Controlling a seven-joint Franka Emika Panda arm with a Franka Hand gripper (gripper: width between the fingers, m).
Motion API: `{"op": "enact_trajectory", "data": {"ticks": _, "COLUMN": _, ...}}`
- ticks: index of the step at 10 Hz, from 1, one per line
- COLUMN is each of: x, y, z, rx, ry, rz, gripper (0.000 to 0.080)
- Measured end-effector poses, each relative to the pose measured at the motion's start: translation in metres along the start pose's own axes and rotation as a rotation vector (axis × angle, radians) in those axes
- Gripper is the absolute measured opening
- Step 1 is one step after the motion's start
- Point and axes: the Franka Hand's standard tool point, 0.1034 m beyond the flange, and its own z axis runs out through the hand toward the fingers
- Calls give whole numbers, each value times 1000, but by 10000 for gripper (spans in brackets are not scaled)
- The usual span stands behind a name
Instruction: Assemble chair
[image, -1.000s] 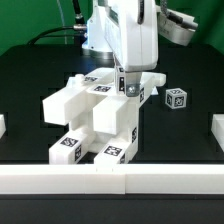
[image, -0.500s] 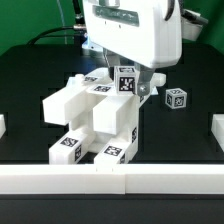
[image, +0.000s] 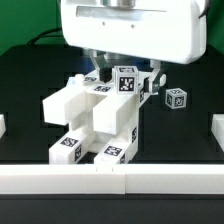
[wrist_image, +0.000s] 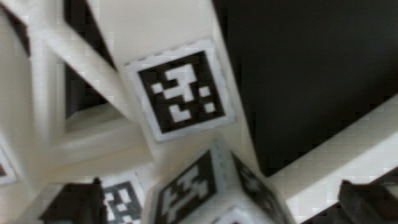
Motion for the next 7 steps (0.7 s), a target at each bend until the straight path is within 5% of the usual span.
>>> {"op": "enact_trajectory", "data": {"ticks": 7, "x": 2, "y": 3, "z": 0, "rx": -21, "ry": 2, "rz": -516, "gripper": 622}}
